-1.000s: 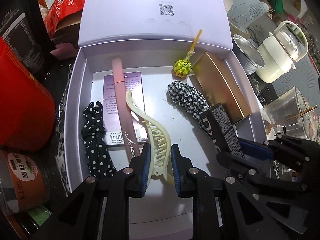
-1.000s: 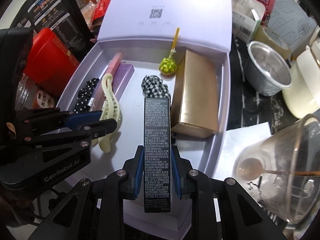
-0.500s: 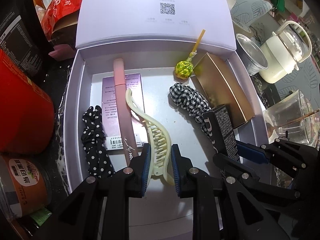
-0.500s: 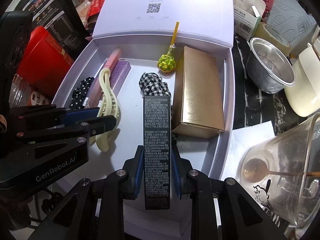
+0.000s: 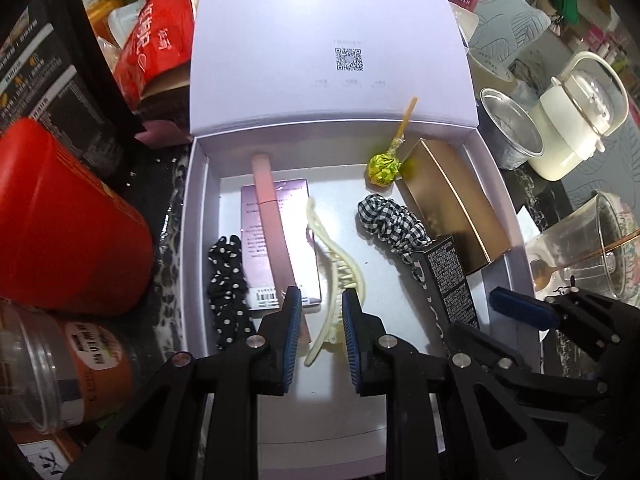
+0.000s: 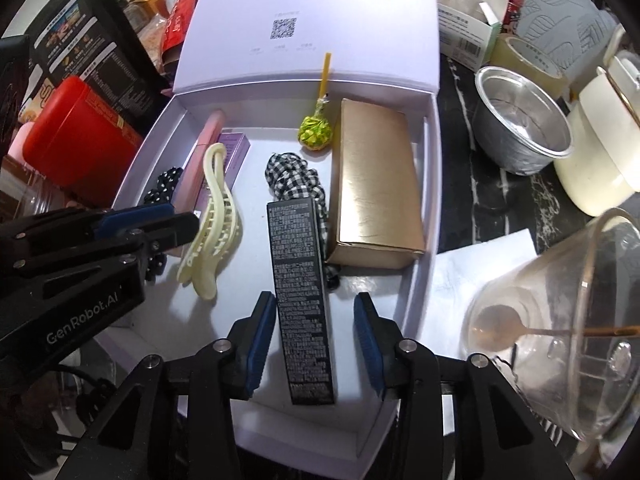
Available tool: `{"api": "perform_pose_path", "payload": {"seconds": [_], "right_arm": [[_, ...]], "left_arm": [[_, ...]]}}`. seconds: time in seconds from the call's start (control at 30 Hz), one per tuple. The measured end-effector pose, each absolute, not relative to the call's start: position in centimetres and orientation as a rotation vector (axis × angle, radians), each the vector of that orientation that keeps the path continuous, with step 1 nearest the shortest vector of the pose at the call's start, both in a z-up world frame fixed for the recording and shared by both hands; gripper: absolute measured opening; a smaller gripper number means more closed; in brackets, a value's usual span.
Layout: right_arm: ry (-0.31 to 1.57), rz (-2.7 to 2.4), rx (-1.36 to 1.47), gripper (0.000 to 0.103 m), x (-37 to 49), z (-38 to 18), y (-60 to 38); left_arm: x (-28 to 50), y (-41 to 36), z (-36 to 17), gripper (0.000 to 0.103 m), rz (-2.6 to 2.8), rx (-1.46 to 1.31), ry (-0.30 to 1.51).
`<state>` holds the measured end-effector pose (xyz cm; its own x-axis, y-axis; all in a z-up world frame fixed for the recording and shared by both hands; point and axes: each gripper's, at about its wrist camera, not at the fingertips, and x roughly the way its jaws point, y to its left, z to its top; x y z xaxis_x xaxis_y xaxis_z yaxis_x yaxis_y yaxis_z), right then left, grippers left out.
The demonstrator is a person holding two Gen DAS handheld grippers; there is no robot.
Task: Organize rigid objects
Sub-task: 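Lower both items into the lavender box and open both tools, then withdraw both tools up and away from the lavender box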
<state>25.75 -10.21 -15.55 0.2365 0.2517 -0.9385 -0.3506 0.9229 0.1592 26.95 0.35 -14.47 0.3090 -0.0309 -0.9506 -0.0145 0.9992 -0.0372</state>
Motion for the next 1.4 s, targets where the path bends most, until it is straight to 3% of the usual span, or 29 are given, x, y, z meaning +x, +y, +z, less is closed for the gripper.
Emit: {"api": "perform_pose_path", "payload": {"seconds": [0.07,0.13,0.2,0.27,0.8,1.2,1.3,1.4], "right_arm": [[1.264,0.406,-0.096,0.042,25.6,-15.3,-10.4],[1.261,0.406,-0.096,0.042,25.3,-15.0,-10.7],[1.261,0.405,-0.106,0.042,25.1,-14.9,-10.6],[1.261,0.400,-0.124,0.042,25.0,-14.8,-10.4],[1.235,0.370,-0.177,0.042,23.9,-13.0,-11.1],[1.124,0.350,-0.163,0.042,21.4,-7.1,-11.4],[1.077,0.336,-0.141,0.049,20.2,-5.0,-11.6],[1.034,0.326,-0.140,0.050,18.7,-3.2,-11.5]], "left_arm": [[27.0,0.4,-14.5,0.023,0.000,-0.033,1.260],[27.0,0.5,-14.4,0.033,0.008,-0.028,1.262],[26.9,0.5,-14.3,0.066,0.014,-0.019,1.258],[26.6,0.6,-14.0,0.082,0.024,-0.010,1.240],[24.0,1.7,-10.8,0.082,0.086,-0.043,1.227],[19.7,2.7,-4.2,0.082,0.094,-0.078,1.116],[18.5,3.0,-2.6,0.082,0.080,-0.073,1.085],[17.3,3.1,-1.0,0.082,0.063,-0.063,1.059]]}}
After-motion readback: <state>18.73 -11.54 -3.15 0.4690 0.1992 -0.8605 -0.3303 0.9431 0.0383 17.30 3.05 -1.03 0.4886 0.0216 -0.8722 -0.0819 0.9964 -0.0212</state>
